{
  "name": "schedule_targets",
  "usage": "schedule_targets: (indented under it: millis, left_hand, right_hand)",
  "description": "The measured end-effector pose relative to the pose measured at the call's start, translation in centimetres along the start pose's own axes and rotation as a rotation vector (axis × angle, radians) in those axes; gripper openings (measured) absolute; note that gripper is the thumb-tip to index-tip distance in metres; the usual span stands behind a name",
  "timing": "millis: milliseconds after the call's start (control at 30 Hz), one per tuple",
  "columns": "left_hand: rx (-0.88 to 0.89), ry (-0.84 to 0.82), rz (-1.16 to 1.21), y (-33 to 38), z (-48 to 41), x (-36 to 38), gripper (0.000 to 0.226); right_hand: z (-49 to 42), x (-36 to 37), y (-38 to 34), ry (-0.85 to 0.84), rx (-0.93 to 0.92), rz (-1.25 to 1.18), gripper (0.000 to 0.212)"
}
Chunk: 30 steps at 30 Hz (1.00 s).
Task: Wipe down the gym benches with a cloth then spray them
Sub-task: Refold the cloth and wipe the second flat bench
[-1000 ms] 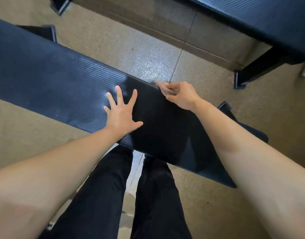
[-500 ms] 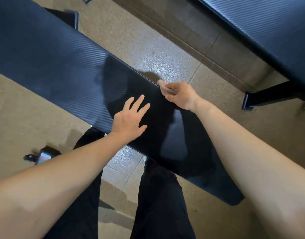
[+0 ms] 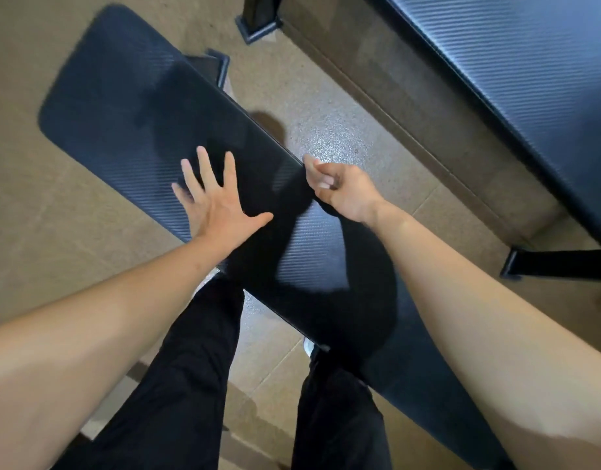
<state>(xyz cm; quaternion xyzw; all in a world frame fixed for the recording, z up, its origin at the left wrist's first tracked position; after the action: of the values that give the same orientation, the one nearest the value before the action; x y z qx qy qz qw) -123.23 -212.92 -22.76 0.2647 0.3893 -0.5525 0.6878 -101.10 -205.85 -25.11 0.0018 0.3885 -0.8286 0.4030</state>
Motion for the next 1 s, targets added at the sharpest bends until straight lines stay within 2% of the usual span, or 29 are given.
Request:
schedule_targets:
  millis: [33, 67, 133, 233, 300, 400, 500, 533, 667, 800, 900, 1000]
  left_hand:
    - [-0.032, -0.049, 0.006, -0.8, -0.8, 0.0, 0.133]
    - [-0.034, -0.078, 0.009, -1.3, -1.2, 0.1, 0.135]
    - [-0.008, -0.086, 0.008, -1.8, -1.3, 0.1, 0.134]
    - [0.014, -0.058, 0.006, -2.1, -1.2, -0.2, 0.129]
    - [0.031, -0.050, -0.011, -2.5, -1.3, -0.5, 0.127]
    - [0.067, -0.036, 0.024, -3.0, -1.4, -0.8, 0.124]
    - [0.093, -0.033, 0.046, -3.9, -1.4, -1.2, 0.115]
    - [0.107, -0.033, 0.042, -4.2, -1.4, -1.4, 0.111]
    - [0.180, -0.020, 0.075, -6.5, -2.3, -2.3, 0.095]
    - [0.247, -0.049, 0.323, -9.1, -4.4, -3.5, 0.079]
    - [0.142, 0.050, 0.378, -11.2, -6.1, -5.1, 0.074]
    - [-0.069, 0.141, 0.281, -14.0, -7.5, -6.0, 0.094]
  right_hand:
    - [-0.9, 0.4, -0.7, -0.021, 0.011, -0.026, 0.010]
    - [-1.9, 0.9, -1.2, -0.038, 0.025, -0.067, 0.014]
    - [-3.4, 1.4, -2.6, -0.079, 0.033, -0.108, 0.008]
    - [-4.9, 1.3, -4.8, -0.052, 0.020, -0.045, 0.023]
    - [-6.2, 1.7, -5.1, -0.092, 0.050, -0.121, 0.015]
    - [-7.9, 2.0, -6.2, -0.085, 0.061, -0.108, 0.004]
    - [-9.0, 2.4, -9.4, -0.076, 0.004, -0.102, 0.036]
    - [-9.6, 2.5, -10.2, -0.066, -0.004, -0.111, 0.041]
    - [-12.1, 3.2, -13.2, -0.051, -0.031, -0.132, 0.037]
    - [-13.9, 3.9, -16.3, -0.070, -0.051, -0.137, 0.032]
    - [-15.4, 4.1, -17.4, -0.109, -0.024, -0.134, 0.033]
    - [-16.6, 4.3, -18.7, -0.180, 0.004, -0.066, 0.032]
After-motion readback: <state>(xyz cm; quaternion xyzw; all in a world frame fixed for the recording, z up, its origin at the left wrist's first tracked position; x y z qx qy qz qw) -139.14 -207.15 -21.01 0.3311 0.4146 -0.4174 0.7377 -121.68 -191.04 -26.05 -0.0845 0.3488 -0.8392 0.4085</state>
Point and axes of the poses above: each hand's wrist, its own z-axis away from the middle knuckle, its own x-axis out of the palm, y = z × x, the point moved 5 cm from there along -z, towards the middle knuckle, and after that the axes turned 4 degrees about -z, right-handed, at the moved point
